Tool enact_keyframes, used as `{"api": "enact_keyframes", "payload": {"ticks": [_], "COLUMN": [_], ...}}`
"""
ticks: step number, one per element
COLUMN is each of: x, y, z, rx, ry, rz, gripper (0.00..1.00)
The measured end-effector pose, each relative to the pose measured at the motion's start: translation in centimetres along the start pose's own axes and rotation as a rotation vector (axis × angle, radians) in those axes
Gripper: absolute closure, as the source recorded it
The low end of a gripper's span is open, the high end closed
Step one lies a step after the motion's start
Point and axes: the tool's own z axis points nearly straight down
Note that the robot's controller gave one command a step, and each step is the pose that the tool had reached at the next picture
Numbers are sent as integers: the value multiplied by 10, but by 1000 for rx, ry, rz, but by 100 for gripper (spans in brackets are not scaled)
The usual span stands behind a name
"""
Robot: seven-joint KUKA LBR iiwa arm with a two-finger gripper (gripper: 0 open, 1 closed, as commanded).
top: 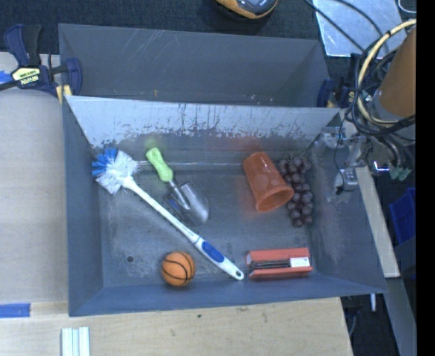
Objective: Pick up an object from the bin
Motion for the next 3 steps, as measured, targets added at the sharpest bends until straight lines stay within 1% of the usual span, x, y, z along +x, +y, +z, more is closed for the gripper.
{"api": "enact_keyframes", "payload": {"ticks": [1, 2, 3], "x": [-1, 21, 23], "y": [1, 70, 43], "z": [-5, 90, 87], "rx": [2, -1, 3], "ry": [-9, 5, -11], "rz": [-3, 79, -250], "gripper": [0, 0, 100]}}
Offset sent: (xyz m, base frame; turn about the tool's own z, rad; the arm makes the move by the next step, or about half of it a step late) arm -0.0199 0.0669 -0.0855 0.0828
